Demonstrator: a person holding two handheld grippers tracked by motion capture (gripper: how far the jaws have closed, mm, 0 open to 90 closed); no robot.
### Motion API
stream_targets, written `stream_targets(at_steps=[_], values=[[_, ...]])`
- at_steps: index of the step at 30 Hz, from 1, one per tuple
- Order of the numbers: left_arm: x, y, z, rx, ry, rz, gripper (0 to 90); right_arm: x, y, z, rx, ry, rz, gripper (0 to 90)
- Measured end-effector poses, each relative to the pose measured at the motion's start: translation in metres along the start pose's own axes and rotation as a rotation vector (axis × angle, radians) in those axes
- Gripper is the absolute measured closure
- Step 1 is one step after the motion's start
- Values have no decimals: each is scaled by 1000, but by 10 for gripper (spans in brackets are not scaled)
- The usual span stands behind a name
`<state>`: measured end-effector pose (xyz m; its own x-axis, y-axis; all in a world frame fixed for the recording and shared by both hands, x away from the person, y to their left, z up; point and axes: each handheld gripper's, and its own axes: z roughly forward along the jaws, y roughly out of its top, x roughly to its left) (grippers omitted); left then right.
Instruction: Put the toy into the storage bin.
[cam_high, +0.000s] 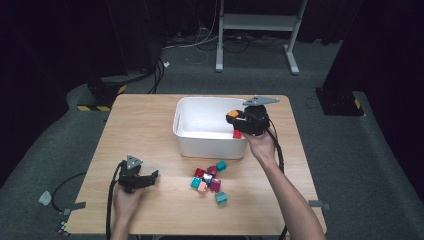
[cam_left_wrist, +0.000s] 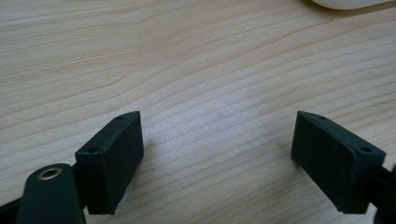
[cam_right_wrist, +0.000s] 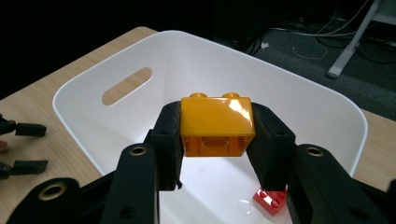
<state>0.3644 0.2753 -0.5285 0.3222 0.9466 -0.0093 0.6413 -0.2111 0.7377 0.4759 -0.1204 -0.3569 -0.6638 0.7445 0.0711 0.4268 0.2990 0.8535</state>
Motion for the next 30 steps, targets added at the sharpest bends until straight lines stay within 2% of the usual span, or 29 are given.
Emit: stream_targets(at_steps=[5,8,14,16,23,30], values=[[0,0,0,0,0,1,171,-6,9,11,2,-12,12,584],[0,0,0,0,0,-1,171,-11,12,21,30,-11,30,582],[0,0,0,0,0,-1,171,-15,15,33,55,-5,32,582],[0,0,0,0,-1,-2,171,-15,13,40,83,-7,27,581],[0,0,0,0,-1,-2,171,-18,11,48,106,-20,33,576],[0,0,0,0,-1,-2,171,-16,9,53,132,-32,10,549]])
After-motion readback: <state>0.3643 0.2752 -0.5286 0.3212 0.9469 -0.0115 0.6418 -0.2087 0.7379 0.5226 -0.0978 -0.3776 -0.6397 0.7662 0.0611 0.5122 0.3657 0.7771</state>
